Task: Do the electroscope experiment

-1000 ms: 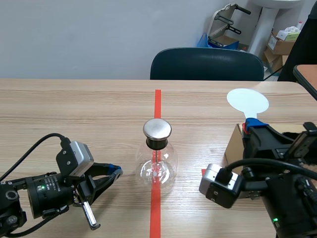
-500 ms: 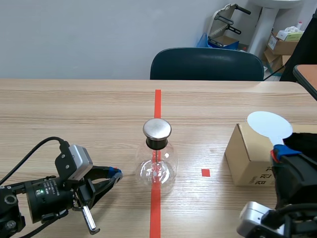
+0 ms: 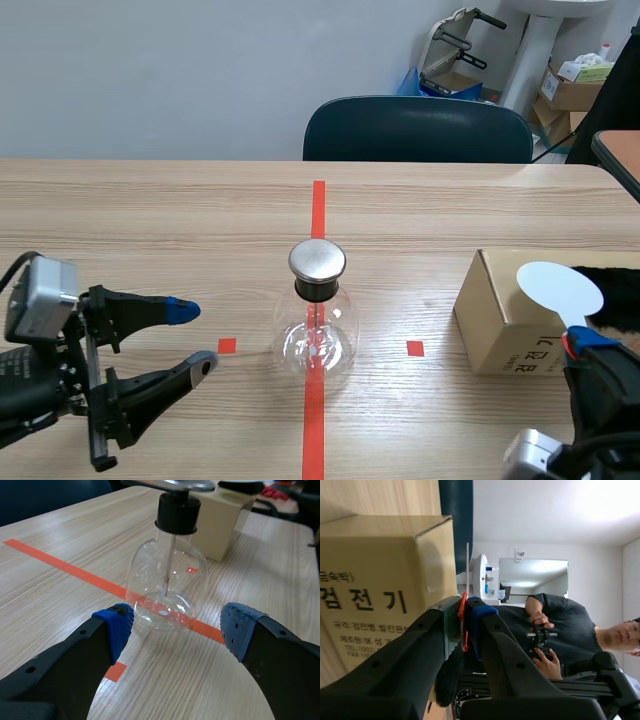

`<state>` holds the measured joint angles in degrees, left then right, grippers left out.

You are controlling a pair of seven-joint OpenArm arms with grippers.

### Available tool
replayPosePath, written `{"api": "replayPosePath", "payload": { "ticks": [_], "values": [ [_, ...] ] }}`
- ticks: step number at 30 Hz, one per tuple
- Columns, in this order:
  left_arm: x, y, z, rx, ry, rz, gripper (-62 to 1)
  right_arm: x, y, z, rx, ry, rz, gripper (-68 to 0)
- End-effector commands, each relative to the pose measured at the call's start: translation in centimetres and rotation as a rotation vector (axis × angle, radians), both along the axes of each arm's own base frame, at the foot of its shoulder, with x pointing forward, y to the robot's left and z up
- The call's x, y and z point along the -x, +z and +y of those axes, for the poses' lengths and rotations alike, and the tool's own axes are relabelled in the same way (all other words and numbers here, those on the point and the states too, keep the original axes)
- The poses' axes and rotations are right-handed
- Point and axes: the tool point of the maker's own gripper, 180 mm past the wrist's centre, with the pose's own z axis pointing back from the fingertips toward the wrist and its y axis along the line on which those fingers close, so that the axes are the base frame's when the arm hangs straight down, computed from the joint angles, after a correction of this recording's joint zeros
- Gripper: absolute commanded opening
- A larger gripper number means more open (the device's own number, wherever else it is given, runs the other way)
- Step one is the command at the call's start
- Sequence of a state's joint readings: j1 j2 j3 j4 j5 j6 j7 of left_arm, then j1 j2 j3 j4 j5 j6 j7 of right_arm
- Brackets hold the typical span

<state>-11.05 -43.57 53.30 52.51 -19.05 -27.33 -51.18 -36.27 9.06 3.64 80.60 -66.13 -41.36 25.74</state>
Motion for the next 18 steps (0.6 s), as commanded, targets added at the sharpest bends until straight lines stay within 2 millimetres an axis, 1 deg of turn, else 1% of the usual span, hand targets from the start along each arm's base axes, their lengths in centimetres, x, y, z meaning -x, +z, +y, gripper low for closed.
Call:
{"api": "replayPosePath", "payload": {
  "ticks": [1,4,8,14,18],
  "values": [
    [0.1,0.9,0.7,0.022,0.001,-0.002,-21.7,-0.8,1.4,0.0,0.022,0.018,-0.081,-66.9],
    [1.1,1.9,2.1,0.039,-0.014,0.003,-21.7,-0.9,0.3,-0.1,0.038,0.024,-0.059,-66.9],
    [3.0,3.0,3.7,0.077,-0.042,0.035,-21.7,-0.8,-0.4,0.1,0.036,0.032,-0.040,-66.9],
    [6.2,4.7,6.3,0.133,-0.076,0.069,-21.7,-0.8,-0.5,0.2,0.036,0.036,-0.038,-66.9],
    [8.4,5.5,7.1,0.151,-0.134,0.086,-21.7,-0.8,-0.6,0.1,0.036,0.035,-0.035,-66.9]
  ]
}}
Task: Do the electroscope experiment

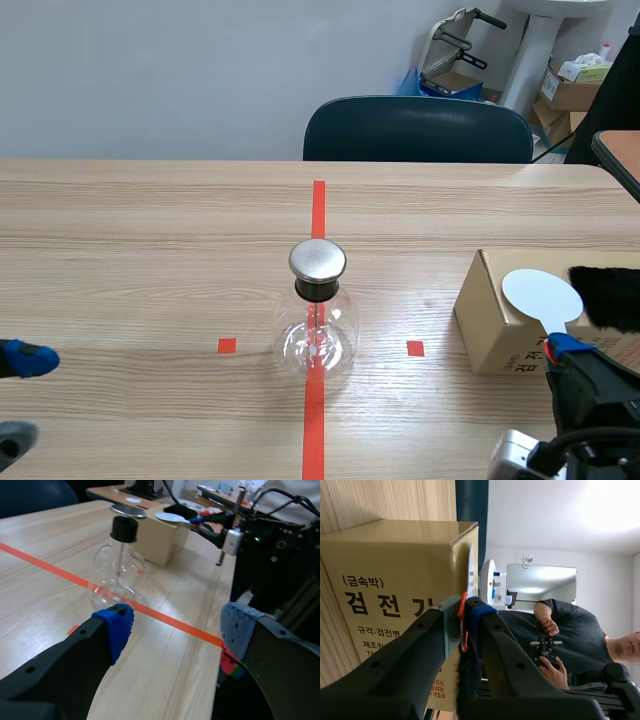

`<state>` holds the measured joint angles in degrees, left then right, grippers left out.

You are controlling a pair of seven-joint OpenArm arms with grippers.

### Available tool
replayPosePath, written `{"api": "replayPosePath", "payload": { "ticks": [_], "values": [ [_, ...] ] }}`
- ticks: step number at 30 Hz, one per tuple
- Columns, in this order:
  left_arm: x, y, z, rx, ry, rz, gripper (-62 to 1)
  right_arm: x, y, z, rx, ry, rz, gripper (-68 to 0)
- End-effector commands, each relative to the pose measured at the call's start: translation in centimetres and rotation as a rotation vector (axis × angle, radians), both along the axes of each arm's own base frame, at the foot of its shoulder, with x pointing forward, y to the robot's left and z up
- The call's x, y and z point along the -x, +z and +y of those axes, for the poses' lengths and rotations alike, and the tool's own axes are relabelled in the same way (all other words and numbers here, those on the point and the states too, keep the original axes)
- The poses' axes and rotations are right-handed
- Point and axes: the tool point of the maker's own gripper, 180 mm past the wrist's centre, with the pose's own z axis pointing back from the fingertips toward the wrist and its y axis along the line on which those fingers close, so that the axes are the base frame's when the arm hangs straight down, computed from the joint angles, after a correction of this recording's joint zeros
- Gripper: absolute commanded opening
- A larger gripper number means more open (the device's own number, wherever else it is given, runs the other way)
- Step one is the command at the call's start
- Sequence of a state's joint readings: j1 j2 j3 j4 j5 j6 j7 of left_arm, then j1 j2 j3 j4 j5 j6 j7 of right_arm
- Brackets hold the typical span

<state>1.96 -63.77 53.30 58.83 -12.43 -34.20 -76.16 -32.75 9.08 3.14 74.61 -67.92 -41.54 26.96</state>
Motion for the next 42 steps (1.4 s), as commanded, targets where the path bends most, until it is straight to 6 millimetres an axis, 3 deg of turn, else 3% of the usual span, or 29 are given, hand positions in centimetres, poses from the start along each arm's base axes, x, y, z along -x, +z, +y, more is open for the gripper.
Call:
{"api": "replayPosePath", "payload": {
  "ticks": [1,6,8,12,17,19,42],
  "values": [
    [0.4,0.8,-0.2,0.041,-0.010,-0.018,-21.7,-0.5,1.7,-0.1,0.021,0.010,-0.079,-66.9],
    [2.5,0.6,-0.1,0.005,-0.068,-0.085,-21.7,-0.6,1.7,-0.4,0.022,-0.005,-0.080,-66.6],
    [3.0,0.8,0.3,0.001,-0.073,-0.103,-21.7,-0.6,1.7,-0.4,0.022,-0.005,-0.080,-61.7],
    [3.3,2.3,0.9,0.049,-0.089,-0.122,-21.7,-0.6,1.7,-0.4,0.022,-0.004,-0.080,-39.2],
    [3.4,2.3,1.0,0.048,-0.098,-0.124,-21.7,-0.5,1.7,-0.3,0.026,0.000,-0.079,-7.8],
    [3.4,2.3,1.0,0.048,-0.098,-0.124,-21.7,-0.5,1.6,-0.2,0.032,0.006,-0.078,0.4],
    [3.4,2.3,0.9,0.050,-0.097,-0.124,-21.7,-0.5,1.6,-0.1,0.038,0.011,-0.076,0.4]
  ]
}}
